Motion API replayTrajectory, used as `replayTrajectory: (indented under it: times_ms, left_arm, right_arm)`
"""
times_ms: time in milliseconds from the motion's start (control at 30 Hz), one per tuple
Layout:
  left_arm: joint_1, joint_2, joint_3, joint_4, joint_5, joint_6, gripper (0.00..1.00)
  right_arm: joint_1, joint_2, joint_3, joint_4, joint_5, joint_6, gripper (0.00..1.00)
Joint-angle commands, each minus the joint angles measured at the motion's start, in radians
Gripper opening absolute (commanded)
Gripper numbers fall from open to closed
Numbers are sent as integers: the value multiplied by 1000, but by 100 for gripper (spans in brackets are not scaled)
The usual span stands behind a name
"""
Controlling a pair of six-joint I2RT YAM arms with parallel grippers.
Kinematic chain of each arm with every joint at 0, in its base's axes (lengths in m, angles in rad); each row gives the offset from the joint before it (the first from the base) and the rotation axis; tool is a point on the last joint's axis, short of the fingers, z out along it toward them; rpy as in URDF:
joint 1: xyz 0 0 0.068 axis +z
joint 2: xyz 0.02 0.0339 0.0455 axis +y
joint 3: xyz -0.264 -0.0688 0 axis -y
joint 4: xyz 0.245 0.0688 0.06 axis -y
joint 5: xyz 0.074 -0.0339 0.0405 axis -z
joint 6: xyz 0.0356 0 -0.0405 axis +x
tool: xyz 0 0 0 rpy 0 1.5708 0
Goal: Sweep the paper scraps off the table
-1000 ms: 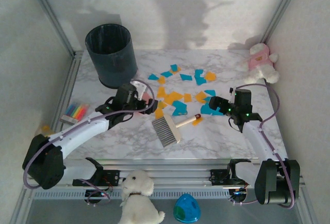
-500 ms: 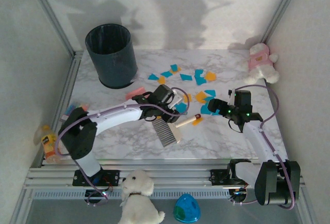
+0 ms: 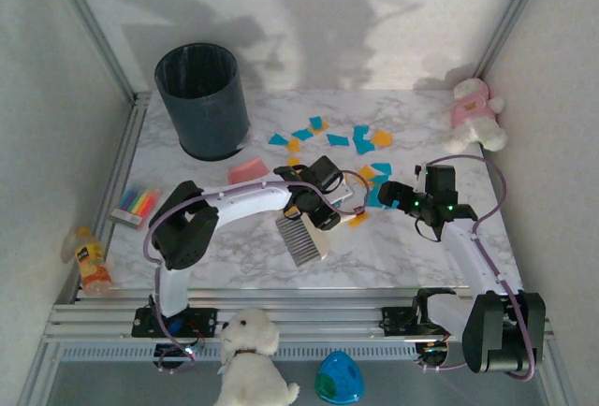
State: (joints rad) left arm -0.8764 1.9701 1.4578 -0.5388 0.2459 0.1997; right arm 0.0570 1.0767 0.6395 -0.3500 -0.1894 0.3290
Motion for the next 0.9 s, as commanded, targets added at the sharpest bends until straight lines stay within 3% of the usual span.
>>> replayTrajectory:
  times_ms: [0, 567, 867]
  left_arm:
    - [-9, 42, 54, -70, 22, 41, 47]
    - [-31, 142, 103, -125, -18, 50, 45]
    - [-47, 169, 86, -130, -62, 50, 39]
  right_arm:
    - [4, -15, 34, -30, 29, -5, 99]
    - [4, -6, 40, -46, 42, -2, 99]
    - [4, -1, 38, -52, 52, -3, 99]
